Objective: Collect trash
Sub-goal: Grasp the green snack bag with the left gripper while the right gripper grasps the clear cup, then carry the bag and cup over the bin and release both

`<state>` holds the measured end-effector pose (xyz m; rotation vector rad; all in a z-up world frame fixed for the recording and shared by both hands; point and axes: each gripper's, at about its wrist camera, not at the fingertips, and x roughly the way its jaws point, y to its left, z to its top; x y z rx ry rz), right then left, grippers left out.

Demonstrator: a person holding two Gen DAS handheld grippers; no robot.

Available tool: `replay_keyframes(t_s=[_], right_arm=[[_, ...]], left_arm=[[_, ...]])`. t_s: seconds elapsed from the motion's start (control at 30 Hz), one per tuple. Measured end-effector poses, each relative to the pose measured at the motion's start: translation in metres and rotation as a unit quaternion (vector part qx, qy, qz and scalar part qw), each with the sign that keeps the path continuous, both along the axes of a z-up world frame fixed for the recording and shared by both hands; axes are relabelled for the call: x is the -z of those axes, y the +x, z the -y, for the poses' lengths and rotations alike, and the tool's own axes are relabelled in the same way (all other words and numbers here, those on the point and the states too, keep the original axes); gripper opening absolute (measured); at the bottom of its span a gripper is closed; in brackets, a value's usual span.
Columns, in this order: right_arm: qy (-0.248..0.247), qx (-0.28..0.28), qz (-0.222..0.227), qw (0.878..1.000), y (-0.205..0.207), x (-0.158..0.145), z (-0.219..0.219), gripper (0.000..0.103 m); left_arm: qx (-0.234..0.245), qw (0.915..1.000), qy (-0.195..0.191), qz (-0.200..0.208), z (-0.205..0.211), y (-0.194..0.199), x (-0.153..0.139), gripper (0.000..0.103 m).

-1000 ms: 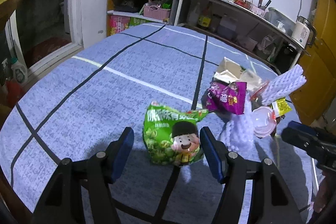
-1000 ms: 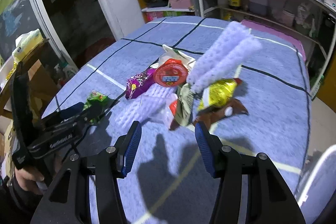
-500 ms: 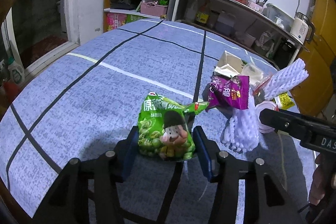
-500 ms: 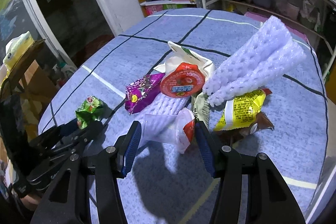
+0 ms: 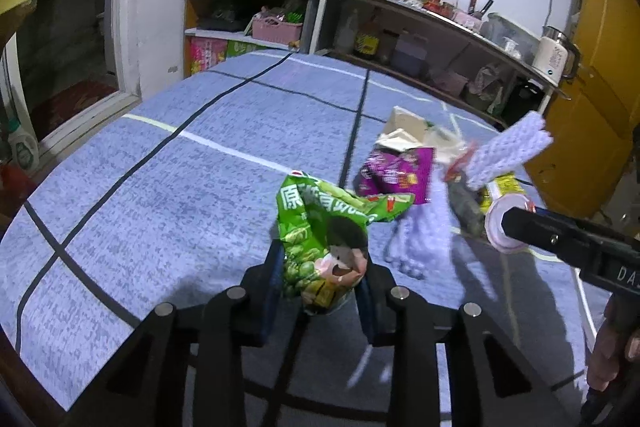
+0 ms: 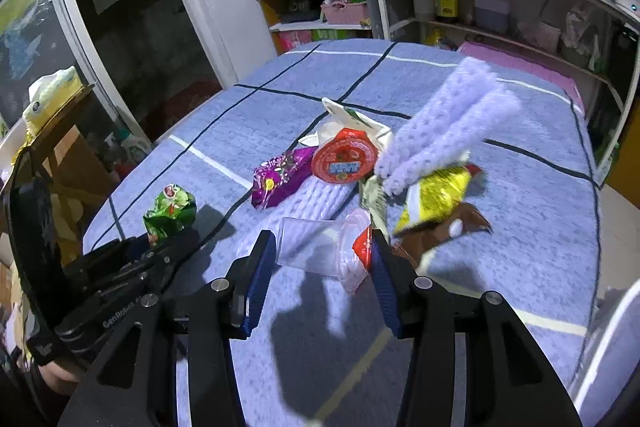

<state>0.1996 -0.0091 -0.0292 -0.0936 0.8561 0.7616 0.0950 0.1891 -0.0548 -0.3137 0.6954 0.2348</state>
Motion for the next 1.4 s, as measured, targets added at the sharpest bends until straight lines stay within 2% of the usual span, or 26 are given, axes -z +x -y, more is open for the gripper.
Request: replay_keyframes(t_s=[0.23,0.53,1.0,1.4], right_arm=[[0.008,0.025,0.019,0.999,-0.023,-0.014,0.036,0.048],[0.016,0.068,0.049,0.996,-0.054,-0.033,0.093,0.048],[0.03,0.137,0.062,0.988,-0.075,-0.038,0.176,0.048],[0.023,0.201,0.051,0.978,-0.074,-0.023,0.243,0.048]], left_arm=[[0.03,0.9994,-0.001,0.019,0.028,-0.01,-0.019,0.033],[0.098,0.9944,0.001,0.039,0.086,-0.018,-0.041,0.032],[0.19,0.981,0.01,0.037,0.16,-0.01,-0.055,0.032],[0.263,0.9644,0.011,0.026,0.224,0.012,-0.052,0.032]])
